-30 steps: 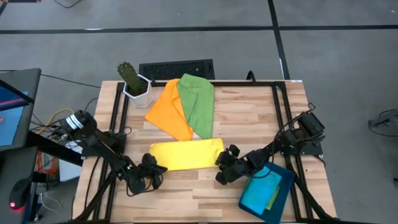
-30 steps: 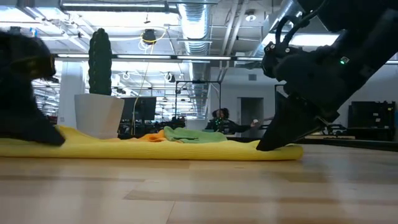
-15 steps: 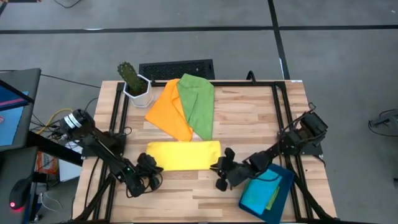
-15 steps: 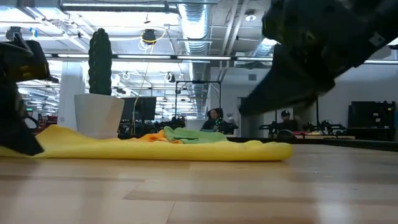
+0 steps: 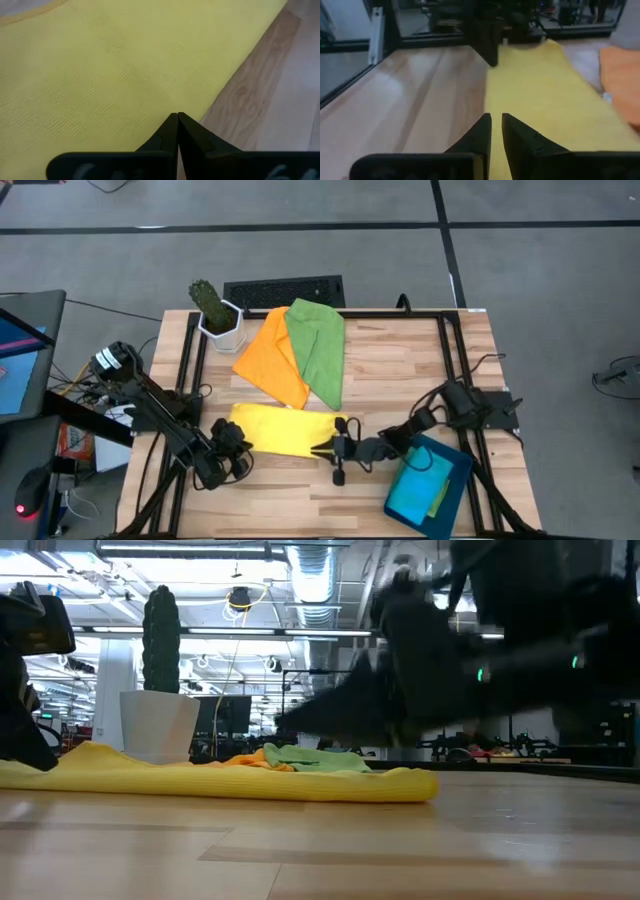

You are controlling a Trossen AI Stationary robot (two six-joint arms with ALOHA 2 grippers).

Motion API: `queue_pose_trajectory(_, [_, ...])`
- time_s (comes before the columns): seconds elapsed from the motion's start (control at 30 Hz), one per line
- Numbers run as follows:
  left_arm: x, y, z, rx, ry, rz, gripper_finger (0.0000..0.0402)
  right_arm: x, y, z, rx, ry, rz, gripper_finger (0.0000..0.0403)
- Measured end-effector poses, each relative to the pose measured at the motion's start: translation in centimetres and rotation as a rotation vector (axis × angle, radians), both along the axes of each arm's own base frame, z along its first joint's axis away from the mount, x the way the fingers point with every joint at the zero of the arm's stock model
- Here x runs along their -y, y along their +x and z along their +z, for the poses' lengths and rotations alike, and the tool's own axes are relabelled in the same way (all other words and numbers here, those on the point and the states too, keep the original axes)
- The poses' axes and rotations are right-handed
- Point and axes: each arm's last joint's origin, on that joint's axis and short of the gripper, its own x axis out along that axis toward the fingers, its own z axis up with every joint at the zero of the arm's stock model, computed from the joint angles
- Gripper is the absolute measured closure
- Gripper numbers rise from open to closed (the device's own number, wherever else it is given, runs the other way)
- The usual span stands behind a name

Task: Fold microfiber towels
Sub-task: Fold the yellow microfiber towel

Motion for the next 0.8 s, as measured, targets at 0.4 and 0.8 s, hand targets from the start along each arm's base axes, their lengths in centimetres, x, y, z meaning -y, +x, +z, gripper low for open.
queue_pose_trajectory(0.4, [0.6,0.6,1.9,0.081,-0.066,0.001,0.0402,-0.1,-0.5,-2.6,-0.118,0.066,-0.029,0.0333])
queue_pose_trajectory(0.8, [2.8,6.3,1.7,0.386,0.199,-0.093,0.0402,0.2,-0.5,-2.2,-0.159,0.056,-0.041,0.0333])
